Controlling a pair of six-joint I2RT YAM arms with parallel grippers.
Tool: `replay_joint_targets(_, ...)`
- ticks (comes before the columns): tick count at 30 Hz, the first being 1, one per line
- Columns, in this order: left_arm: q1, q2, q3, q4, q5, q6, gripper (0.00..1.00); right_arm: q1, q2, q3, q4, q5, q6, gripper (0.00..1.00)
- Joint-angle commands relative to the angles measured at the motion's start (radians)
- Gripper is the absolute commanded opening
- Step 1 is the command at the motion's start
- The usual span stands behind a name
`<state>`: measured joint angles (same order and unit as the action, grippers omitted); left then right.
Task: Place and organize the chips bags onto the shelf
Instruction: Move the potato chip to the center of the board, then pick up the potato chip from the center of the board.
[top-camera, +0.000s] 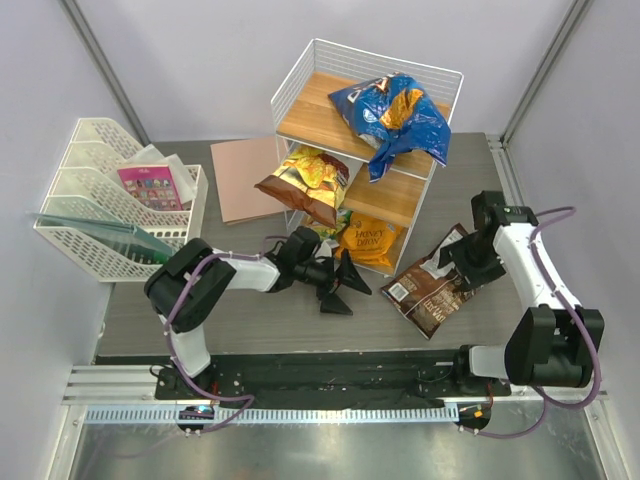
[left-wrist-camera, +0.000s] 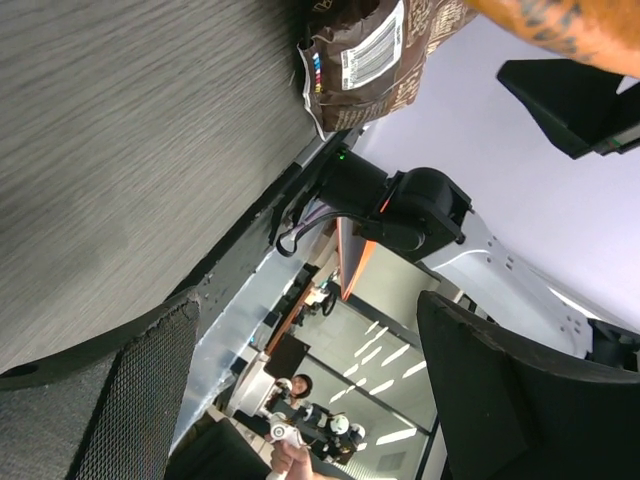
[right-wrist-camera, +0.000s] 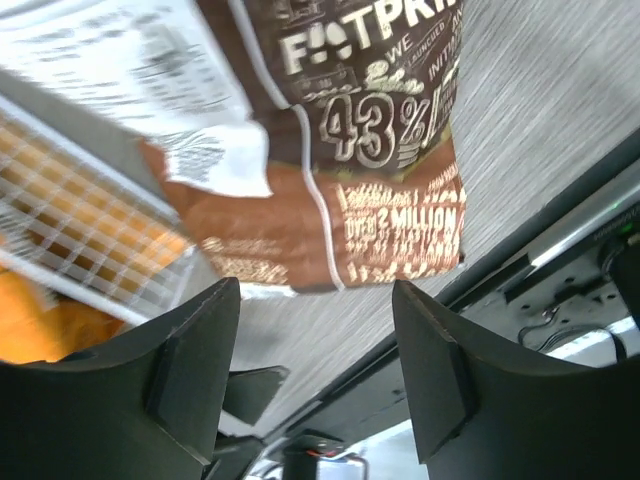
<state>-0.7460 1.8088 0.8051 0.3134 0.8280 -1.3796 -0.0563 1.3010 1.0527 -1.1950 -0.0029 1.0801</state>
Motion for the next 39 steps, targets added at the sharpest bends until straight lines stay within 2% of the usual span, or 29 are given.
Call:
replay_joint_targets(1, -0.044, 0.05, 0.042, 0.051, -0.029, -0.013, 0.88, 0.003, -0.006, -0.089, 0.021, -0.025, -0.063, 0.66)
replay_joint_targets(9, -0.062, 0.113, 0.045, 0.148, -0.148, -0.015, 0.86, 0.018, 0.03, -0.206, 0.095, -0.026, -0.103, 0.64)
replay_joint_targets(13, -0.075, 0.087, 0.025, 0.167, -0.243, -0.001, 0.85, 0.056, 0.069, -0.215, 0.132, -0.054, -0.117, 0.56)
replay_joint_targets(14, -0.079, 0.063, 0.017, 0.165, -0.263, 0.008, 0.85, 0.103, 0.073, -0.22, 0.156, -0.074, -0.111, 0.55)
replay_joint_targets(20, -0.115, 0.026, -0.026, 0.173, -0.403, 0.059, 0.85, 0.194, 0.098, -0.287, 0.233, -0.143, -0.051, 0.52)
replay_joint_targets(25, -0.17, 0.035, -0.049, 0.257, -0.447, 0.048, 0.83, 0.243, 0.041, -0.35, 0.241, -0.219, 0.018, 0.52)
replay_joint_targets(29, -0.203, 0.046, -0.026, 0.242, -0.48, 0.07, 0.84, 0.265, -0.046, -0.404, 0.239, -0.249, 0.086, 0.52)
replay_joint_targets(36, -0.268, 0.053, -0.08, 0.334, -0.576, 0.036, 0.83, 0.283, -0.152, -0.474, 0.314, -0.308, 0.22, 0.52)
replay_joint_targets(39, -0.296, 0.049, -0.083, 0.349, -0.615, 0.044, 0.83, 0.292, -0.152, -0.471, 0.333, -0.321, 0.221, 0.52)
